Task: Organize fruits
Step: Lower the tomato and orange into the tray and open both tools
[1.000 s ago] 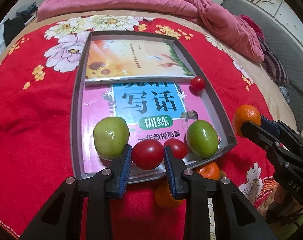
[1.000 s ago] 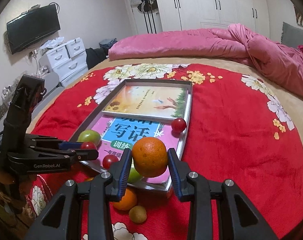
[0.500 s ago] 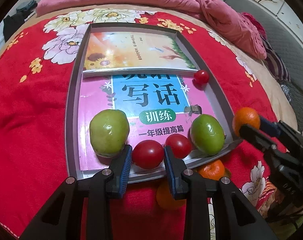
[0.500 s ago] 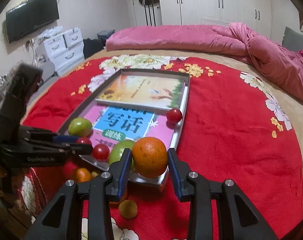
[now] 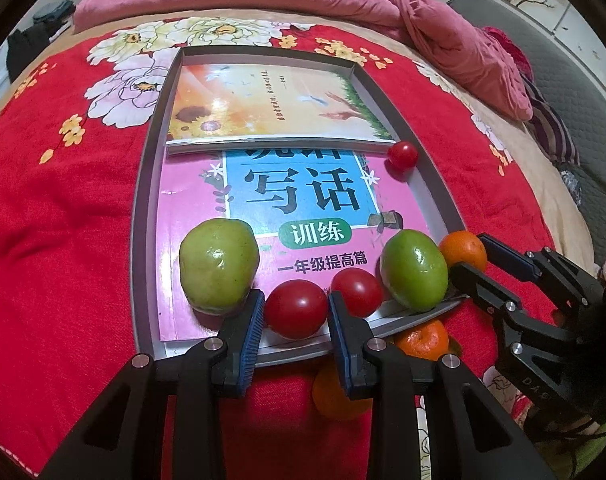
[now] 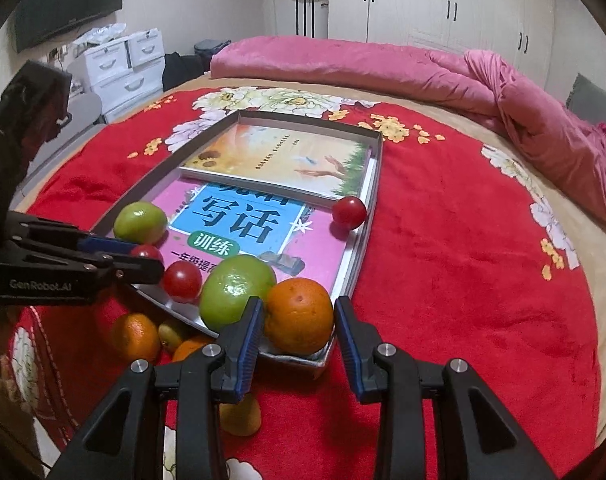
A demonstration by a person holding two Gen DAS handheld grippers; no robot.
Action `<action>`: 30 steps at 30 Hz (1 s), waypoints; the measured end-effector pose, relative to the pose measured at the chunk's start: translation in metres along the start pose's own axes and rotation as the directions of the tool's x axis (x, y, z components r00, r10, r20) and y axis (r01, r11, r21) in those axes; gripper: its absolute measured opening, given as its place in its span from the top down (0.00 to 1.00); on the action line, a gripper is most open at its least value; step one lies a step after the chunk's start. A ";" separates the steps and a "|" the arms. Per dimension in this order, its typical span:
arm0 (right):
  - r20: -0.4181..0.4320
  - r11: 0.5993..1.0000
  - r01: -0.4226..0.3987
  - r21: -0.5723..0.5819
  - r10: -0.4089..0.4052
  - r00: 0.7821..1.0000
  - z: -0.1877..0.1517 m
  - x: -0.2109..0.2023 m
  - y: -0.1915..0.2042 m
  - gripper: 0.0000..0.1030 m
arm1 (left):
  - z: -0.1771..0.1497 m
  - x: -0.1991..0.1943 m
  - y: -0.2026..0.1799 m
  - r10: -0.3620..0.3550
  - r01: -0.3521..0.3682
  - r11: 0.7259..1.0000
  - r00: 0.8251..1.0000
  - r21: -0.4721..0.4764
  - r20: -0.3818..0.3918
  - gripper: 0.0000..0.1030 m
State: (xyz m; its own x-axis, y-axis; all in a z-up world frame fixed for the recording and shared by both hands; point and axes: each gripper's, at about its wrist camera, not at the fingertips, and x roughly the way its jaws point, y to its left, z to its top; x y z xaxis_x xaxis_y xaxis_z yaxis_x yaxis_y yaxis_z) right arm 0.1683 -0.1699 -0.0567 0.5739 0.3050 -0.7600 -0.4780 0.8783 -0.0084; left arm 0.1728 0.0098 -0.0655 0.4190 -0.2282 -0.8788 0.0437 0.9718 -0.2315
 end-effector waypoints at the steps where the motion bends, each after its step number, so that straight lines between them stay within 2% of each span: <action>1: 0.000 1.000 0.006 -0.007 -0.006 1.000 0.000 0.000 0.001 0.64 | 0.000 0.000 0.000 0.000 0.000 1.000 1.000 -0.001 0.000 0.68; 12: -0.003 1.000 0.015 -0.005 -0.015 1.000 0.000 0.001 0.002 0.63 | 0.000 -0.002 0.000 0.003 -0.003 1.000 1.000 -0.002 0.002 0.68; 18: -0.011 1.000 0.025 -0.002 -0.025 1.000 0.000 0.001 0.001 0.60 | 0.000 -0.002 0.000 0.001 -0.001 1.000 1.000 -0.005 0.001 0.68; 23: -0.010 0.999 0.011 0.030 -0.011 1.000 0.000 -0.002 -0.005 0.48 | 0.000 -0.002 0.000 0.000 0.000 1.000 1.000 -0.007 0.001 0.68; 30: -0.010 0.999 0.013 0.043 -0.013 1.000 0.000 -0.003 -0.006 0.47 | 0.000 -0.004 -0.002 -0.010 0.010 1.000 1.000 -0.004 0.007 0.68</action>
State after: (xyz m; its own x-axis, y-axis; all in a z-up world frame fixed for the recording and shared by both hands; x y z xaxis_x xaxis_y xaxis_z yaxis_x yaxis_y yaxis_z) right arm 0.1701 -0.1762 -0.0543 0.5735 0.2903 -0.7660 -0.4414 0.8973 0.0096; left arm 0.1711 0.0091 -0.0613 0.4252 -0.2378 -0.8733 0.0448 0.9692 -0.2421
